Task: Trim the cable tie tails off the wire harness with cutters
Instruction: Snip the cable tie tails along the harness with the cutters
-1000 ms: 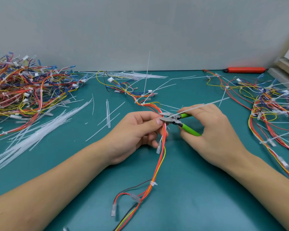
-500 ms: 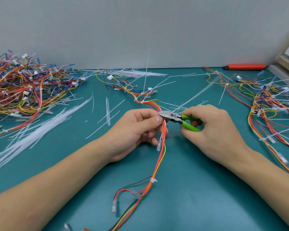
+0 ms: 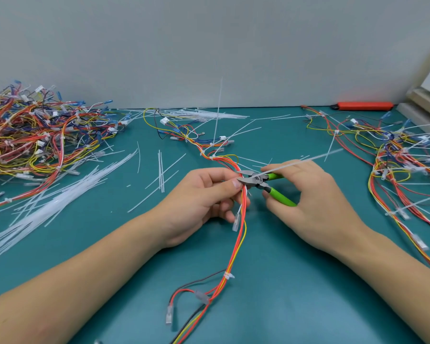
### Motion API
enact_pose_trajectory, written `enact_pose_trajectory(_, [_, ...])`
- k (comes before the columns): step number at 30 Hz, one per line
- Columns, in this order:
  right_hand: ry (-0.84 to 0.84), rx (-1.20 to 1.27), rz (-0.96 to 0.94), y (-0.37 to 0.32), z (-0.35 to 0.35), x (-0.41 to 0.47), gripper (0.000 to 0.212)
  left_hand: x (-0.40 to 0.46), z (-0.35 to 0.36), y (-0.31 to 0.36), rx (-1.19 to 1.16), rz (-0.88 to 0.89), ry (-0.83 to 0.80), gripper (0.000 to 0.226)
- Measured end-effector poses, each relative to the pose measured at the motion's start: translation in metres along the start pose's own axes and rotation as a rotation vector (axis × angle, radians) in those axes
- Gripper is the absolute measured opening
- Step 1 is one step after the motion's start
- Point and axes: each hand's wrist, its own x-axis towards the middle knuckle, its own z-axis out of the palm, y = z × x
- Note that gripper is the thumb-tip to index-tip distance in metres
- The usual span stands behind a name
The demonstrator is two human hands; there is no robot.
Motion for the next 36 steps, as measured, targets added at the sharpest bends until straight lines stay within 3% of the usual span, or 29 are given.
enact_pose_trajectory(12, [-0.058, 0.065, -0.017, 0.0026, 0.0015, 0.0005, 0.035, 0.0003, -0.0005, -0.0003, 0.008, 0.003, -0.008, 0.013])
enact_pose_trajectory(20, [-0.036, 0.121, 0.018, 0.0054, -0.0008, 0.0009, 0.007, -0.0004, 0.0001, 0.0006, 0.011, 0.013, -0.027, 0.015])
enact_pose_trajectory(27, [-0.068, 0.105, 0.002, 0.0011, 0.0024, 0.0011, 0.033, 0.0005, -0.0007, -0.0003, -0.014, 0.006, -0.004, 0.013])
enact_pose_trajectory(36, [-0.058, 0.087, -0.004, 0.0014, 0.0031, 0.0005, 0.035, 0.0017, -0.0022, -0.0026, -0.016, 0.03, -0.01, 0.013])
